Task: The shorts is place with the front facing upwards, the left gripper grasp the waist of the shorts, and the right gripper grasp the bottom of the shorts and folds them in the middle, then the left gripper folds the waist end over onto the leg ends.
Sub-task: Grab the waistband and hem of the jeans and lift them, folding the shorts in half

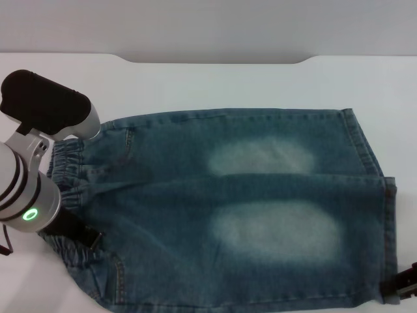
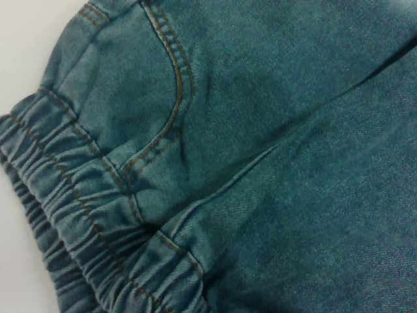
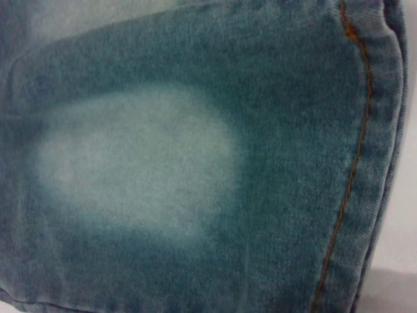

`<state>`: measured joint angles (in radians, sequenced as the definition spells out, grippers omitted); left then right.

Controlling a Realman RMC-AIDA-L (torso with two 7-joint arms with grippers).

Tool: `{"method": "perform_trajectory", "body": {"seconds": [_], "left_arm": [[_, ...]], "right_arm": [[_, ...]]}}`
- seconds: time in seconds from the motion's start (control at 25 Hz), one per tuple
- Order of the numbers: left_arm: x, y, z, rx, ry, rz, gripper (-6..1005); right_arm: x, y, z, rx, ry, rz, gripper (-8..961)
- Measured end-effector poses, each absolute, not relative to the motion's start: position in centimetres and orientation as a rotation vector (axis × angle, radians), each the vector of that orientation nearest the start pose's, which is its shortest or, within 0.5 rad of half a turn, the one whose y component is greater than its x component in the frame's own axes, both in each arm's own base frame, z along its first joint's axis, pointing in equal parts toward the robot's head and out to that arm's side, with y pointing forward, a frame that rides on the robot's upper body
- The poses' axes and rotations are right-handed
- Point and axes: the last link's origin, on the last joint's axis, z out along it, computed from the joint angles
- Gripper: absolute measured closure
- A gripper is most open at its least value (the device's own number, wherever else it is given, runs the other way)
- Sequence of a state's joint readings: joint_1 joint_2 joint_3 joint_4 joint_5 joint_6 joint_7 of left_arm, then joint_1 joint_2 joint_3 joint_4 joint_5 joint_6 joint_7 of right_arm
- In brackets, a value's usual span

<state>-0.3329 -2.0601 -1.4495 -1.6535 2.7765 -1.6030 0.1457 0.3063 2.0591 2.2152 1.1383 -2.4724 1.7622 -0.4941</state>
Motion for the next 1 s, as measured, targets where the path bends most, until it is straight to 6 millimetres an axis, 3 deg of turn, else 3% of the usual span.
{"method": "perform_trajectory", "body": {"seconds": [0.16, 0.68, 1.0], "left_arm": [[-20.9, 29.2, -0.3, -2.266, -1.164, 0.655, 966], [-20.9, 29.2, -0.3, -2.266, -1.168, 0.654, 965], [-20.8, 29.6, 0.1, -2.253, -1.159, 0.612, 965]], "right_arm": [[31.8, 25.9, 3.9, -2.18, 2.052, -0.167, 637], [29.7, 27.0, 5.5, -2.23, 1.941, -0.095, 932], [28.5, 28.0, 7.9, -2.217, 1.849, 0.049, 932]]}}
